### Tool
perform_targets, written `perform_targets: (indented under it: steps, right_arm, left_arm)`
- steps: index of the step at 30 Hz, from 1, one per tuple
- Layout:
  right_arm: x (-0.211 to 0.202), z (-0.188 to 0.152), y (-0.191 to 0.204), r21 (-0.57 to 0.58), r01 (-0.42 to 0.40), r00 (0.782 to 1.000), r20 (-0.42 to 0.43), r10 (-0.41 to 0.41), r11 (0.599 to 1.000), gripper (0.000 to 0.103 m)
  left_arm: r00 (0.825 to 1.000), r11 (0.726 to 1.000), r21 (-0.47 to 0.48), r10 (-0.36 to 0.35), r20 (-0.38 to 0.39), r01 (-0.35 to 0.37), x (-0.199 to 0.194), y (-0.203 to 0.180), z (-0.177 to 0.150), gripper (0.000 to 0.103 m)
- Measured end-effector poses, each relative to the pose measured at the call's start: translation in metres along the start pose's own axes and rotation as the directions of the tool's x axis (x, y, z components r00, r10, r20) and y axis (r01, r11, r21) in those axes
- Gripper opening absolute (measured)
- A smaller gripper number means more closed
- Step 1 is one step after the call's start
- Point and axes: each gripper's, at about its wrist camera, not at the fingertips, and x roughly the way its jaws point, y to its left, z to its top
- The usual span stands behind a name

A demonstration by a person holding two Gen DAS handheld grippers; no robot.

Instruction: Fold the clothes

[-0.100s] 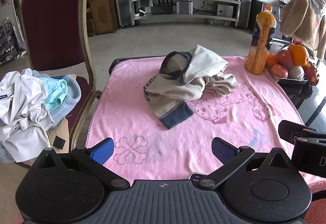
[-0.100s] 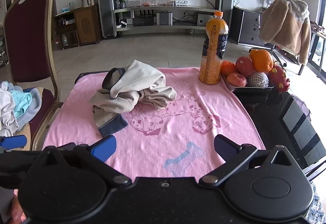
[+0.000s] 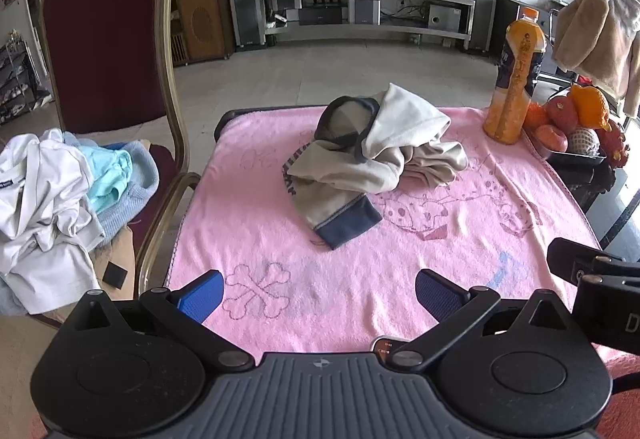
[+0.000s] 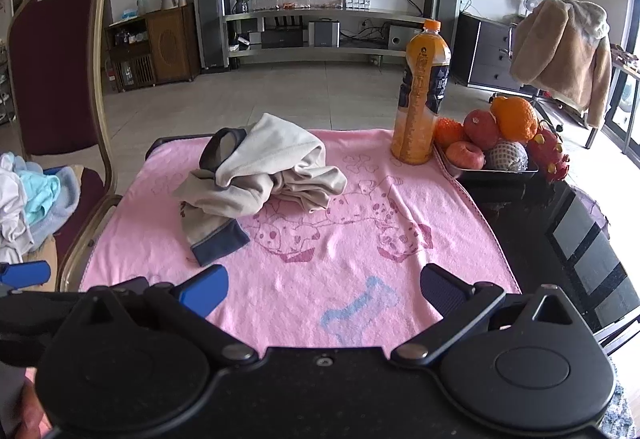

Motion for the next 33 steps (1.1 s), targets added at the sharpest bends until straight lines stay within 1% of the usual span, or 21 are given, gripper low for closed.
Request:
perform_targets:
  steps: [3, 5, 9, 33]
  right_arm:
    - [0.0, 0.0, -0.002, 0.008, -0.001, 1.0, 0.003, 0.001, 1.0, 0.103]
    - [0.003, -0.001, -0.003, 0.004, 0.003, 1.0, -0.009, -0.003, 1.0, 0.103]
    - [0.006, -0.002, 0.004, -0.02, 0.018, 1.0, -0.013, -0.018, 1.0, 0.103]
    - [0.008, -0.003, 0.004, -0.012, 0.009, 1.0, -0.023, -0.009, 1.0, 0.103]
  left_arm:
    - [1.0, 0.999, -0.022, -0.025, -0.001, 0.025, 0.0, 0.006, 0.0, 0.102]
    - [1.0, 1.0, -0.003, 0.019, -0.004, -0.019, 0.0, -0.004, 0.0, 0.102]
    - [1.0, 1.0, 0.0, 0.027, -0.016, -0.027, 0.005, -0.002, 0.0, 0.102]
    - [0.999, 0.999, 0.012, 0.051, -0.013, -0.051, 0.005, -0.003, 0.0, 0.102]
